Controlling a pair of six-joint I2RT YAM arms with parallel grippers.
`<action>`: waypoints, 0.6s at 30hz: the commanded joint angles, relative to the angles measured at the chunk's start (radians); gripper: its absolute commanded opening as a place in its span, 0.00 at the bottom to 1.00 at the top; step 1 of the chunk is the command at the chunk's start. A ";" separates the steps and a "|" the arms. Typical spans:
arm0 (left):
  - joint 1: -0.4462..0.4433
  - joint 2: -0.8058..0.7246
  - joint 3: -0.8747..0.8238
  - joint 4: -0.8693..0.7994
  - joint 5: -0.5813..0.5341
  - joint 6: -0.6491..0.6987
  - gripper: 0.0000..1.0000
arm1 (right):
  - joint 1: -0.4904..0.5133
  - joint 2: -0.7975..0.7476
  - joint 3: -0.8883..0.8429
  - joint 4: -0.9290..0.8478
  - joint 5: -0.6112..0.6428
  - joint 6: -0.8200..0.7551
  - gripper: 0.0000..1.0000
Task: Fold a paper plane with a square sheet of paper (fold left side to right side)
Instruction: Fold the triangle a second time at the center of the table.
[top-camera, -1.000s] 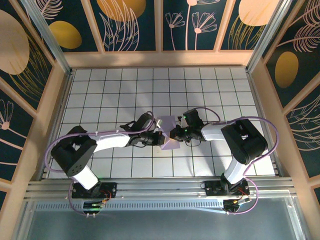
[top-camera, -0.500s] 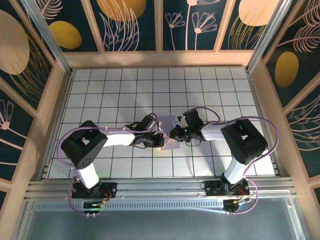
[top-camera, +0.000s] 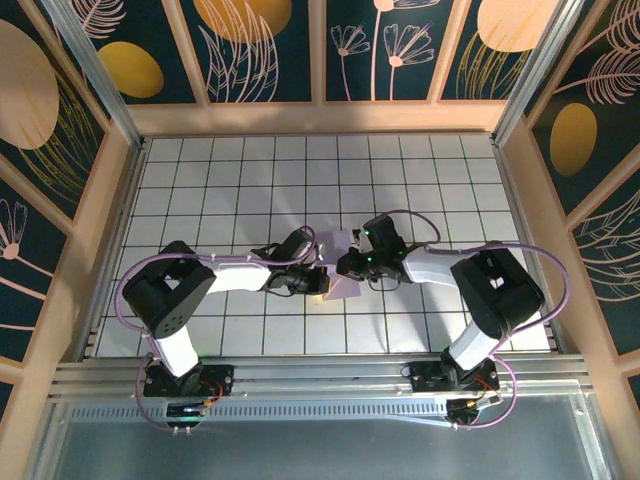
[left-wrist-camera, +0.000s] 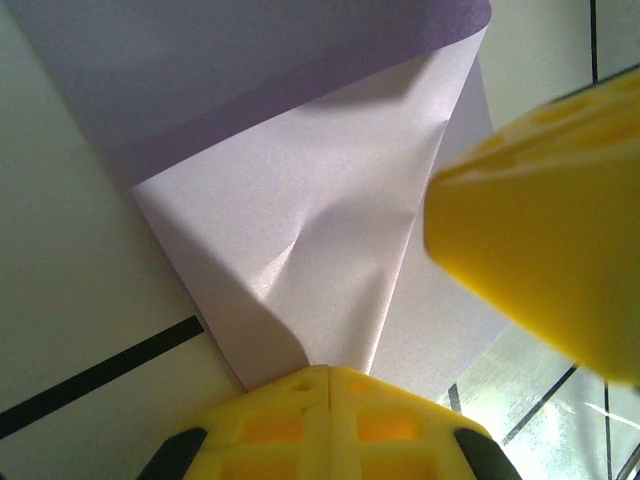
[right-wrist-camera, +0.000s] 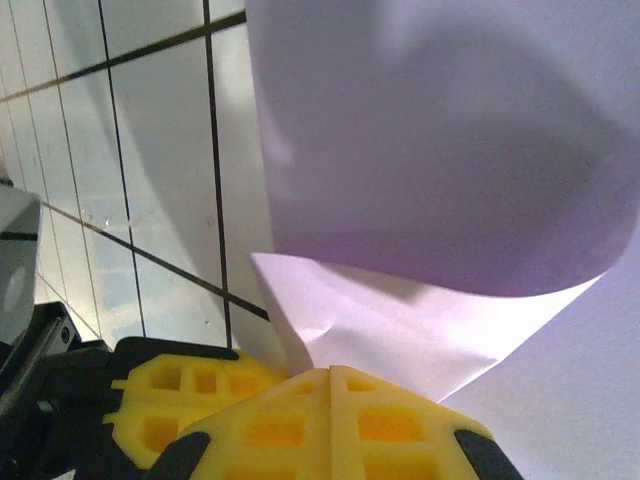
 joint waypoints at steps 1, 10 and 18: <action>0.004 0.027 -0.004 -0.093 -0.071 0.024 0.00 | 0.026 0.007 -0.001 0.017 0.018 0.015 0.00; 0.004 0.031 0.000 -0.118 -0.096 0.026 0.00 | 0.041 0.074 0.002 0.022 0.036 0.014 0.00; 0.003 0.040 -0.005 -0.136 -0.111 0.029 0.00 | 0.016 0.089 -0.007 -0.005 0.075 -0.017 0.00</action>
